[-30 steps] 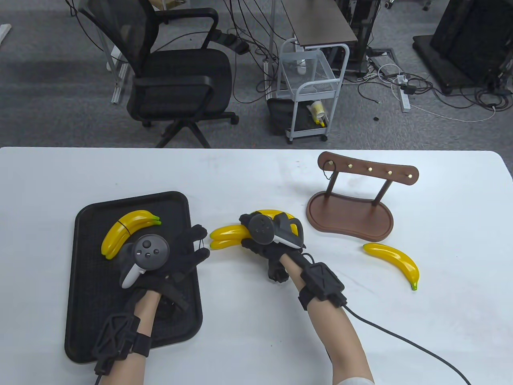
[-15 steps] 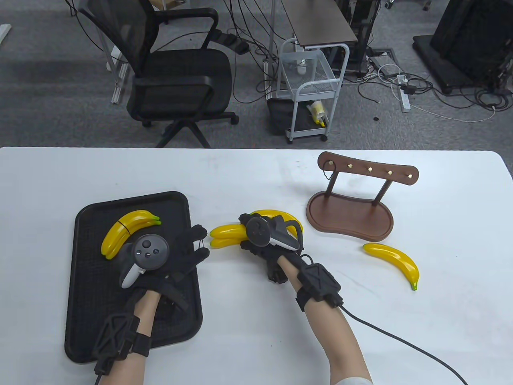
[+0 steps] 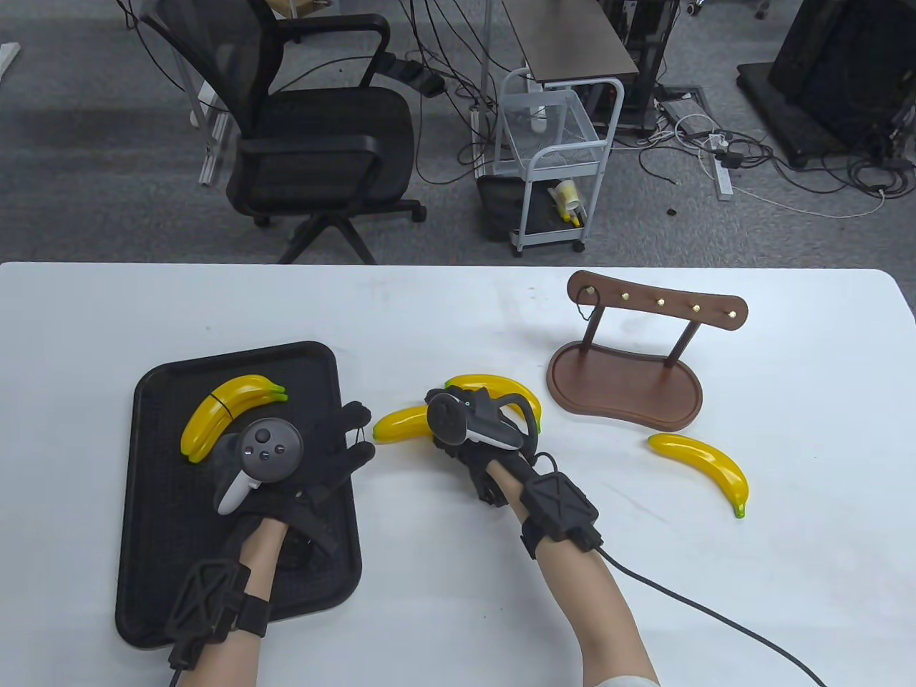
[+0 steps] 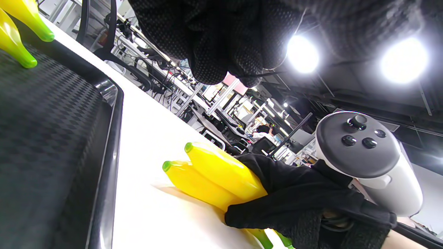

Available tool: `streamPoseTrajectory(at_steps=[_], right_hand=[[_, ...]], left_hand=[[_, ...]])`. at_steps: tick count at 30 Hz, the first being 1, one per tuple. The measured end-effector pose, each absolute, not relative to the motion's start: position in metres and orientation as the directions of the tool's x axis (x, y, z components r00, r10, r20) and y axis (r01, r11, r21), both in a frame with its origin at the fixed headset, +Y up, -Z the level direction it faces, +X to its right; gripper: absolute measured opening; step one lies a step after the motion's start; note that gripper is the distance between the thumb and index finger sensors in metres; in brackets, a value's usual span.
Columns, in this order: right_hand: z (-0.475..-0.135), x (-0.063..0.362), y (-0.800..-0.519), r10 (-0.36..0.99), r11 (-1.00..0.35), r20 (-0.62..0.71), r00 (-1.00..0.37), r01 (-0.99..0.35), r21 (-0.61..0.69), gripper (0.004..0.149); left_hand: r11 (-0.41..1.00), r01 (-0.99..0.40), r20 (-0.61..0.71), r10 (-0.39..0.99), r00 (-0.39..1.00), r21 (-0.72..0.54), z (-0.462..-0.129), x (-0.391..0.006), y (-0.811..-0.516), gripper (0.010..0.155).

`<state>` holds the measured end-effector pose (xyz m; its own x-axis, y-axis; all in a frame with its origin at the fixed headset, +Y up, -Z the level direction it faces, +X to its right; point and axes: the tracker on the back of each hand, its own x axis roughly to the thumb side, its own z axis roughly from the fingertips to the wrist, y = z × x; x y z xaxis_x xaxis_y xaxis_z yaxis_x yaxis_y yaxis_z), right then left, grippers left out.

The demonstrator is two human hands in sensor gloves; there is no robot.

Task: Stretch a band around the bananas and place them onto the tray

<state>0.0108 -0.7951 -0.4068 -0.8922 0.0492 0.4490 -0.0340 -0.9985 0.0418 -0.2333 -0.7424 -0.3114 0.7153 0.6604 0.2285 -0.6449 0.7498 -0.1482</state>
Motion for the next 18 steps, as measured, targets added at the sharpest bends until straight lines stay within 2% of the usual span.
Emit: streamPoseTrajectory(at_steps=[8,14,18], right_hand=[[-0.404,0.011,-0.793,0.033,-0.999,0.464,-0.885,-0.039,-0.004,0.069],[-0.399,0.019,-0.788,0.106,-0.993,0.452,-0.886,-0.115,0.009,0.069],[-0.391,0.028,-0.777,0.107,-0.992,0.459,-0.882,-0.125,-0.01,0.069]], left_hand=[[0.746,-0.65,0.229,0.664,0.711,-0.145,-0.311,-0.234,-0.742,0.07],[0.746,-0.651,0.226,0.664,0.713,-0.139,-0.311,-0.235,-0.742,0.07],[0.747,-0.651,0.224,0.663,0.714,-0.134,-0.311,-0.235,-0.742,0.07]])
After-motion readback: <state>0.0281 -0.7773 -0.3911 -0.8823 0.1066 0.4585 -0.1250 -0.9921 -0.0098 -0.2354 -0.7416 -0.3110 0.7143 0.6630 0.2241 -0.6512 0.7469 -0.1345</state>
